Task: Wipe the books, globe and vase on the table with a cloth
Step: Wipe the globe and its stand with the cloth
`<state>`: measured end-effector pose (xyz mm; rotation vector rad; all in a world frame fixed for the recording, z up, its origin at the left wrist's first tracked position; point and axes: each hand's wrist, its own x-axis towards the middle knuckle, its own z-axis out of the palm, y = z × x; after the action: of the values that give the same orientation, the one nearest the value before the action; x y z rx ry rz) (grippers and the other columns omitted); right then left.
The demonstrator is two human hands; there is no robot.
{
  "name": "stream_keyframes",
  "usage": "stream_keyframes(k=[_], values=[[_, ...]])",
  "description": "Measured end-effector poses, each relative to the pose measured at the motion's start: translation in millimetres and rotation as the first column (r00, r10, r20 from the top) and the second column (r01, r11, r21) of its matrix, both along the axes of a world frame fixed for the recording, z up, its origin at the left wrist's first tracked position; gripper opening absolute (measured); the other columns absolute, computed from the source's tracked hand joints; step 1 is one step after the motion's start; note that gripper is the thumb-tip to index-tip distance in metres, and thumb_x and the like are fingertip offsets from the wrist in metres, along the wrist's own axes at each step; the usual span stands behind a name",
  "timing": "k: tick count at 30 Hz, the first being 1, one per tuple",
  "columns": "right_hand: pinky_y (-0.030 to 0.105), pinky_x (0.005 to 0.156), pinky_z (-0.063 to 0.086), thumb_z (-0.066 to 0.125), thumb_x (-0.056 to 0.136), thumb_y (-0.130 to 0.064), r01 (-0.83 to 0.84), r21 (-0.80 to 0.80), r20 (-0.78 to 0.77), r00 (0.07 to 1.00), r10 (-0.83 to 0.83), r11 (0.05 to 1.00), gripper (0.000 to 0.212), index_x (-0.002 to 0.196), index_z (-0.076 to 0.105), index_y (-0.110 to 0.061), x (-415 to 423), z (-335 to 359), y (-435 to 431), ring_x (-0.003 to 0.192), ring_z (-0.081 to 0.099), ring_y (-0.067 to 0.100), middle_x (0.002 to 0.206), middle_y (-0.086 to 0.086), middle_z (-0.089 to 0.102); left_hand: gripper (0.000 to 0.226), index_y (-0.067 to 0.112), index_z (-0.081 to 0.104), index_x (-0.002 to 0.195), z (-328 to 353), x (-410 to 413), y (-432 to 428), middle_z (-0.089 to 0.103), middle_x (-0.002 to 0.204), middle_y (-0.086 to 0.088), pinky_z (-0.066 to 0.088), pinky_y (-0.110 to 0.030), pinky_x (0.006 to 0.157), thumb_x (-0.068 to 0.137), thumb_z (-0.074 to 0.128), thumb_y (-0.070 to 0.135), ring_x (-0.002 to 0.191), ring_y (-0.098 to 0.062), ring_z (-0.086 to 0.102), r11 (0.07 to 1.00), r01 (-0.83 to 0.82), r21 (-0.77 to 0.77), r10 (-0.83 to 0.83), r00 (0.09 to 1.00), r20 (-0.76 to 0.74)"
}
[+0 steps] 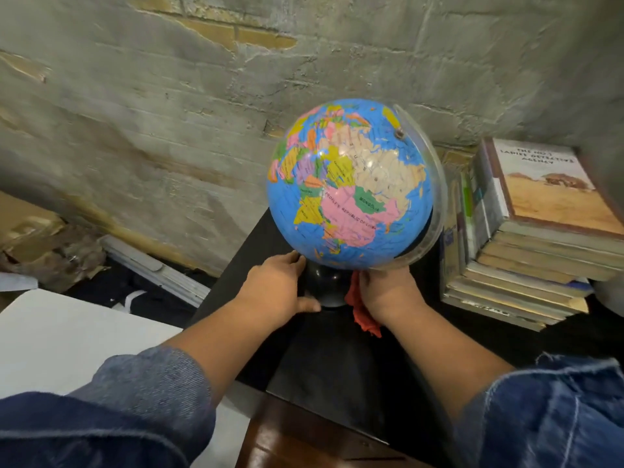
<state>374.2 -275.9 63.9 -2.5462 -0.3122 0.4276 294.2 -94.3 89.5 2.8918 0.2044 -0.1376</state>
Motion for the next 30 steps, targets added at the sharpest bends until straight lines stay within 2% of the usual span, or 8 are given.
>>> stream_keyframes(k=[2, 3, 4, 6, 12, 23, 26, 30], values=[[0.030, 0.075, 0.055, 0.036, 0.083, -0.036, -0.040, -0.012, 0.079, 0.996, 0.041, 0.999, 0.040, 0.103, 0.067, -0.019, -17.1, 17.4, -4.0, 0.089, 0.068, 0.025, 0.104, 0.010, 0.067, 0.084, 0.021, 0.043, 0.140, 0.7, -0.5, 0.6, 0.045, 0.141, 0.003, 0.042, -0.033, 0.100, 0.069, 0.074, 0.055, 0.129, -0.019, 0.043, 0.999, 0.026, -0.019, -0.026, 1.000, 0.012], [0.025, 0.090, 0.048, 0.042, 0.085, -0.032, -0.075, -0.003, 0.136, 0.988, 0.075, 0.997, 0.037, 0.110, 0.068, -0.024, -18.9, 21.0, -9.4, 0.105, 0.062, 0.023, 0.114, 0.005, 0.063, 0.084, 0.021, 0.042, 0.140, 0.4, 0.9, 0.2, 0.046, 0.140, 0.002, 0.042, -0.032, 0.100, 0.070, 0.074, 0.054, 0.129, -0.020, 0.043, 0.999, 0.025, -0.023, -0.025, 1.000, 0.011], [0.017, 0.094, 0.039, 0.049, 0.088, -0.023, -0.092, 0.036, 0.146, 0.986, 0.086, 0.995, 0.033, 0.113, 0.069, -0.023, -20.7, 26.3, -16.5, 0.111, 0.057, 0.020, 0.116, 0.002, 0.060, 0.083, 0.021, 0.042, 0.140, -0.4, 5.6, 0.3, 0.046, 0.140, 0.001, 0.041, -0.032, 0.101, 0.071, 0.073, 0.054, 0.128, -0.021, 0.043, 1.000, 0.017, -0.018, -0.017, 1.000, 0.009], [0.011, 0.088, 0.032, 0.054, 0.090, -0.010, -0.062, 0.074, 0.128, 0.990, 0.052, 0.995, 0.031, 0.115, 0.070, -0.019, -19.9, 25.2, -31.9, 0.109, 0.056, 0.018, 0.111, 0.001, 0.059, 0.080, 0.018, 0.044, 0.139, -3.1, 21.3, 1.9, 0.047, 0.140, -0.002, 0.042, -0.033, 0.101, 0.073, 0.070, 0.056, 0.128, -0.024, 0.044, 1.000, -0.002, 0.031, 0.002, 1.000, 0.007], [0.009, 0.084, 0.031, 0.054, 0.093, -0.008, 0.070, 0.161, 0.091, 0.992, -0.086, 0.984, 0.028, 0.113, 0.069, -0.021, -21.0, 22.8, -64.7, 0.105, 0.054, 0.008, 0.104, -0.010, 0.053, 0.071, 0.012, 0.051, 0.128, -3.9, 88.6, 16.2, 0.051, 0.135, -0.010, 0.044, -0.038, 0.098, 0.076, 0.068, 0.057, 0.122, -0.029, 0.050, 0.987, -0.082, 0.137, 0.087, 0.996, -0.027], [-0.005, 0.073, 0.032, 0.057, 0.093, -0.013, 0.207, 0.284, 0.018, 0.975, -0.221, 0.936, 0.025, 0.110, 0.069, -0.027, -13.3, 18.6, -65.9, 0.103, 0.052, 0.002, 0.108, -0.012, 0.058, 0.086, 0.004, 0.029, 0.145, -16.3, 161.0, 35.8, 0.029, 0.152, -0.015, 0.034, -0.043, 0.110, 0.083, 0.061, 0.055, 0.136, -0.033, 0.034, 0.987, -0.132, 0.094, 0.140, 0.987, -0.083], [0.001, 0.081, 0.035, 0.058, 0.092, -0.010, 0.226, 0.325, -0.005, 0.971, -0.237, 0.918, 0.024, 0.095, 0.070, -0.031, -15.3, 20.0, -66.5, 0.101, 0.057, 0.003, 0.105, -0.011, 0.063, 0.087, 0.007, 0.023, 0.148, -13.1, 162.6, 34.4, 0.025, 0.154, -0.012, 0.032, -0.045, 0.111, 0.085, 0.055, 0.059, 0.137, -0.033, 0.031, 0.984, -0.153, 0.093, 0.161, 0.984, -0.079], [0.013, 0.077, 0.045, 0.062, 0.091, -0.023, 0.334, 0.523, -0.079, 0.935, -0.346, 0.784, 0.014, 0.083, 0.073, -0.023, -31.6, 33.6, -75.1, 0.087, 0.064, 0.002, 0.086, -0.009, 0.071, 0.088, 0.016, 0.013, 0.151, -5.7, 136.2, 19.8, 0.006, 0.160, -0.004, 0.024, -0.051, 0.111, 0.086, 0.043, 0.067, 0.143, -0.029, 0.016, 0.973, -0.231, 0.005, 0.231, 0.971, -0.061]])
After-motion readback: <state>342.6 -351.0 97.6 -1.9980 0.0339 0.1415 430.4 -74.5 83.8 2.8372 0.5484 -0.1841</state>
